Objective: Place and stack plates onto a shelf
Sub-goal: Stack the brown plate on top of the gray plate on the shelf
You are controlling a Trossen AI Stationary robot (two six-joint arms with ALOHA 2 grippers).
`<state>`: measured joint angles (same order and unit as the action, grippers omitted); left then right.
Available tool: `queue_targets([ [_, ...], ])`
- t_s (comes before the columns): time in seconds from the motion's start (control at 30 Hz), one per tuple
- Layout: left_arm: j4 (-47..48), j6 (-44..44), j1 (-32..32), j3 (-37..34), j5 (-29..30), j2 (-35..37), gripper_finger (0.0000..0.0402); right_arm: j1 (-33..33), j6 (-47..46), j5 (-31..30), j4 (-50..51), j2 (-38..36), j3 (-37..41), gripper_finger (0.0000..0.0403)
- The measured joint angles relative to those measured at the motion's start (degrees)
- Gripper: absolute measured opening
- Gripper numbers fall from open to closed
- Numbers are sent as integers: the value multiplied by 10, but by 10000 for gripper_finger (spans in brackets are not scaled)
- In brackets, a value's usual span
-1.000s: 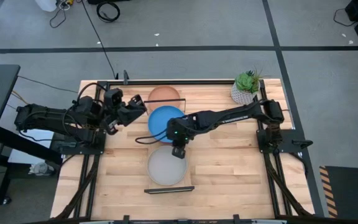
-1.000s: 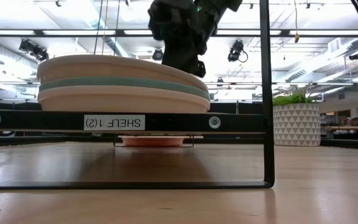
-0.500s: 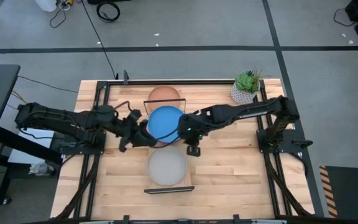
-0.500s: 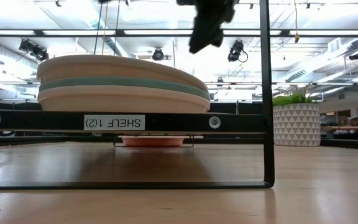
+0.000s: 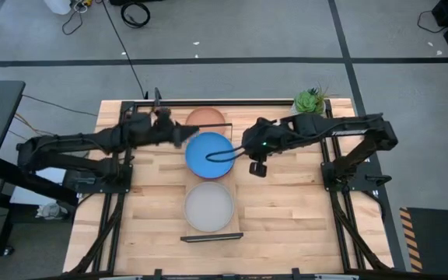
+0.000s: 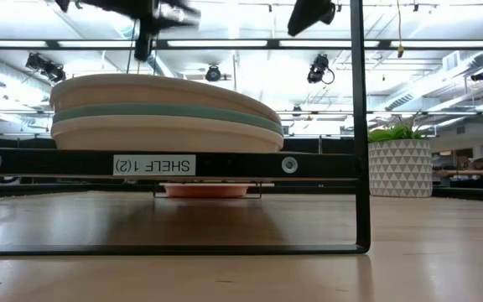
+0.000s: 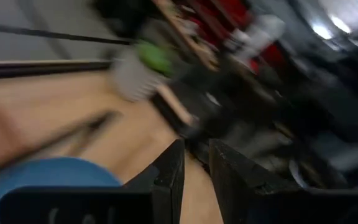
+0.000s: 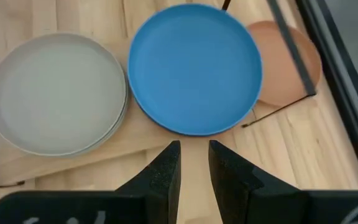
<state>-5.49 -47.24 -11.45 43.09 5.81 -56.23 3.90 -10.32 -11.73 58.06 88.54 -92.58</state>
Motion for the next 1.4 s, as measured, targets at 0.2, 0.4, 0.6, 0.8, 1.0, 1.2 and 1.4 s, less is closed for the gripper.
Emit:
queue_targets([
  [0.2,83,-26,-147,0,-45,-10,79,-3,-1,-2,-11,-7,0,89],
  [0.4,100,-27,-255,0,-100,-74,79,-3,7,10,-19,-6,0,89],
  [0.6,102,-26,-318,0,-149,-175,79,-2,37,13,-12,-6,0,89],
  [0.8,99,9,-330,0,-135,-260,79,-2,101,13,1,-6,0,89],
  [1.0,86,17,-334,0,-122,-309,79,-14,143,-11,4,-6,0,89],
  [1.2,87,19,-350,0,-151,-348,79,-50,135,-49,-10,-6,0,89],
  [1.4,79,30,-353,0,-113,-361,79,-86,138,-31,-59,-6,0,89],
])
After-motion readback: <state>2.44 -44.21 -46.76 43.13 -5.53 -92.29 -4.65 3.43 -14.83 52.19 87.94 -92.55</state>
